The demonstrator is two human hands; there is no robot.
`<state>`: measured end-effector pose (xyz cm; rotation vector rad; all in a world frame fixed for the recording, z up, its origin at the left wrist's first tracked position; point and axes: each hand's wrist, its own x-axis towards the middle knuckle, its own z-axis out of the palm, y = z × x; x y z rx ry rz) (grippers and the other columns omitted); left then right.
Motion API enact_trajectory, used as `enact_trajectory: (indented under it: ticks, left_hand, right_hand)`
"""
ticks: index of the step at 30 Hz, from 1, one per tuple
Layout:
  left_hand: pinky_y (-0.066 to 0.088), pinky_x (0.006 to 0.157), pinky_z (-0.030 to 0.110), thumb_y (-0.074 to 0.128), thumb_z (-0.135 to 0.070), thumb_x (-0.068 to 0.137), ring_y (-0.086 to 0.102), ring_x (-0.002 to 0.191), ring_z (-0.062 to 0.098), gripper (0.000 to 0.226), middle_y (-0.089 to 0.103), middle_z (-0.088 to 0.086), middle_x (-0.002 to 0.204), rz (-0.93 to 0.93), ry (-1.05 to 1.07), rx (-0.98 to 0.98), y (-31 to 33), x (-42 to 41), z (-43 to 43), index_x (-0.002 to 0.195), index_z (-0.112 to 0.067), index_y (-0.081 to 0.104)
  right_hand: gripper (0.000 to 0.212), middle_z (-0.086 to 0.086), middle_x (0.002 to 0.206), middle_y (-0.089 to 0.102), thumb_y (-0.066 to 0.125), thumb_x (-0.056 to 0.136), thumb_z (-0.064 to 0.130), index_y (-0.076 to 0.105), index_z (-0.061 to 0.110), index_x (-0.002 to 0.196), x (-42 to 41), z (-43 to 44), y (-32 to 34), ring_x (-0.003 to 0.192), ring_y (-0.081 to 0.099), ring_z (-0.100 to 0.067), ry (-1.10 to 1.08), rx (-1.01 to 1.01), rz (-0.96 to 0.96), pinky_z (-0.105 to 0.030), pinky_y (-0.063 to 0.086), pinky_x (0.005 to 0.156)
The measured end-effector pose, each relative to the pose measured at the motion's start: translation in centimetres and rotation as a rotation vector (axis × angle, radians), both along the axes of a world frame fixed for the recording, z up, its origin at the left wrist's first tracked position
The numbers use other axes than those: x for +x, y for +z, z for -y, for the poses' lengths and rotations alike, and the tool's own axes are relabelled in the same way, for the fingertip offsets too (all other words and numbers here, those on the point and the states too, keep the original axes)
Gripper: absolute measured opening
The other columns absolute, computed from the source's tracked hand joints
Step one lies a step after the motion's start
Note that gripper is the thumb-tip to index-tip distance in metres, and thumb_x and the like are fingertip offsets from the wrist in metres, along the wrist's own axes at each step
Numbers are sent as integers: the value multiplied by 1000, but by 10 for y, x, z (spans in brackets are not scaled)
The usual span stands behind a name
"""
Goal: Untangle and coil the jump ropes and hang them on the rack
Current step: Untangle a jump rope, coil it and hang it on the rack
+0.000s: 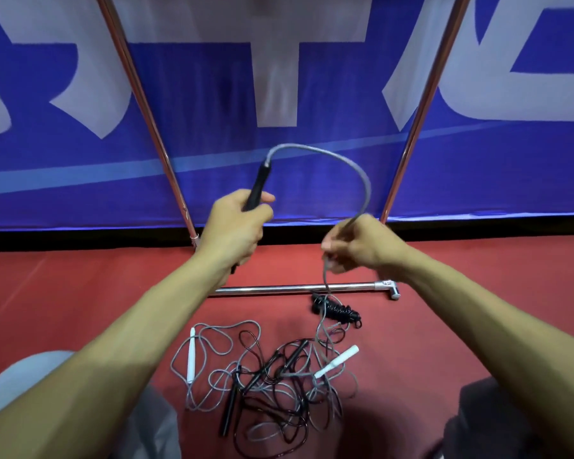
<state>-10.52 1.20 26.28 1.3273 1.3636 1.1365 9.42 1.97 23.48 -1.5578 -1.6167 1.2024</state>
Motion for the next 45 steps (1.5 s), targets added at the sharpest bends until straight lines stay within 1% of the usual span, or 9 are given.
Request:
enact_trajectory:
  ticks: [3,8,22,26,30,34,39,42,45]
  left_hand:
    - [17,35,14,55,-10,92,21,31,8,22,32,-9,39,-89,-122,-113,-13,9,3,111,-17,64]
    - [22,35,16,65,-25,92,27,34,9,25,40,-7,43,-198,-365,-179,-28,25,8,117,-29,63]
    - [24,35,18,77,-28,82,29,33,10,26,48,4,51,32,-299,-166,-46,52,19,104,-30,63]
    - [24,34,18,76,-31,82,28,32,8,21,46,1,49,44,-323,-214,-39,56,20,88,-14,65]
    - [22,33,16,69,-27,88,26,31,6,21,52,3,60,253,-233,-189,-25,52,16,81,-9,60]
    - [22,34,17,63,-29,92,26,33,6,25,58,1,66,420,-139,-80,-5,36,6,87,-4,61]
    - [25,35,19,62,-31,93,27,35,7,24,59,-4,66,539,-98,-51,10,20,7,94,-7,62]
    - [26,36,19,62,-32,93,27,36,7,23,60,-5,70,589,-93,-54,15,13,7,90,-9,61]
    - [27,36,19,63,-32,93,27,36,7,20,64,-5,71,552,-56,-40,17,7,6,94,-11,65]
  right_hand:
    - [10,-18,74,63,58,91,0,58,2,82,6,2,19,53,65,-17,-133,53,-358,-28,59,58]
    - [7,-13,73,66,59,91,5,58,4,84,14,5,40,57,68,-18,-234,-8,-659,-24,57,57]
    - [12,-12,70,61,65,87,3,58,-3,80,13,6,47,59,69,-17,-334,-100,-897,-22,56,57]
    - [15,-11,69,61,64,89,9,59,-3,81,9,7,48,59,70,-17,-340,-122,-898,-22,56,56]
    - [34,-5,62,59,50,99,33,61,5,82,14,11,50,46,60,-15,-282,-70,-488,-23,51,46]
    - [11,-10,79,61,51,93,2,62,1,96,8,18,32,62,59,-21,-61,-44,-68,-26,52,56]
    - [41,-2,96,57,54,87,-7,53,7,125,-16,25,-9,83,52,-14,356,-219,151,-22,44,74]
    - [26,4,92,64,63,90,11,64,11,116,-29,28,-27,77,55,-5,469,-115,420,-14,43,73]
    - [9,-11,79,66,59,93,6,66,3,92,-35,30,-35,59,62,-7,421,-171,350,-14,49,55]
